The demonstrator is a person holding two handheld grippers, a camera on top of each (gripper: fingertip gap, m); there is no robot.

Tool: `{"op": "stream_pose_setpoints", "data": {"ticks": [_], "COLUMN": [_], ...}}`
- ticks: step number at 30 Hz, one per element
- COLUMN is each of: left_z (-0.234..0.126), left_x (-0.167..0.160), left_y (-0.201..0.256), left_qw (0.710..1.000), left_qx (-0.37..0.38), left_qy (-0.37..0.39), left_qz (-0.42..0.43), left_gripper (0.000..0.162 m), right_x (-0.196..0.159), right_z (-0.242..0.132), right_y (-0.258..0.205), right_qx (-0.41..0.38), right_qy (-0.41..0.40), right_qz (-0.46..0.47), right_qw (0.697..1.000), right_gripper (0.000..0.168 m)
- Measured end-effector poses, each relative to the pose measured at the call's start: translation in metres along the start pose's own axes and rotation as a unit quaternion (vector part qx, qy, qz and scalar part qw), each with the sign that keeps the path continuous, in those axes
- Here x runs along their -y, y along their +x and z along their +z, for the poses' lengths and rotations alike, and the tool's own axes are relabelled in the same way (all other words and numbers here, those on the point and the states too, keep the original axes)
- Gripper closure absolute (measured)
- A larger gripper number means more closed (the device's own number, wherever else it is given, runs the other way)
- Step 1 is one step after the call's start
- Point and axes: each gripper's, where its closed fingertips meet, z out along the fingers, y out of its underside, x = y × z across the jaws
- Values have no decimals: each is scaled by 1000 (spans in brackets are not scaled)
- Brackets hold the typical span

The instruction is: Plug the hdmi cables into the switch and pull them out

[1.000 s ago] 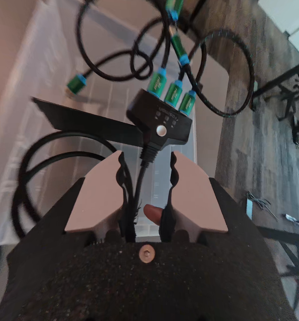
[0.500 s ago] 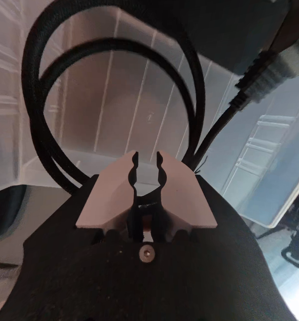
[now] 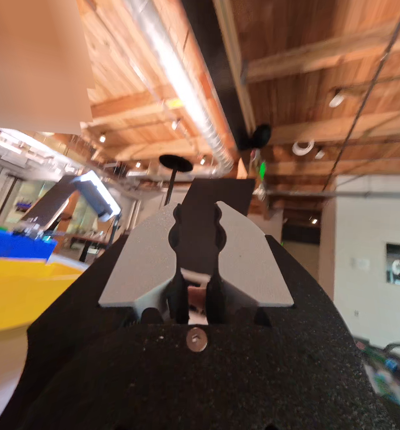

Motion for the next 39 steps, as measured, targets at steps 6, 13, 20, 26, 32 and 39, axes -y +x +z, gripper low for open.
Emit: {"op": "stream_pose_setpoints", "data": {"ticks": [6, 13, 20, 26, 32, 39], "left_z": [0, 0, 1, 4, 4, 0], "left_x": [-1, 0, -2, -8, -8, -1], "left_y": [2, 1, 4, 13, 13, 3], "left_qw": [1000, 1000, 1000, 998, 998, 1000], "left_qx": [-4, 0, -7, -24, -24, -13], "left_qy": [0, 3, -3, -19, -19, -5], "left_qz": [8, 10, 21, 53, 49, 8], "left_gripper": [122, 122, 123, 123, 123, 123], "right_x": [-152, -220, -225, -228, -226, -234], "right_z": [-12, -68, -79, -84, -81, -100], "right_y": [-62, -82, -94, -97, -91, -104], "right_qx": [98, 185, 232, 246, 231, 291], "right_qy": [-325, -545, -561, -571, -567, -595], "right_qz": [31, -31, -25, -33, -25, -72], "right_qw": [940, 817, 794, 782, 790, 746], "right_gripper": [113, 94, 84, 80, 83, 85]}}
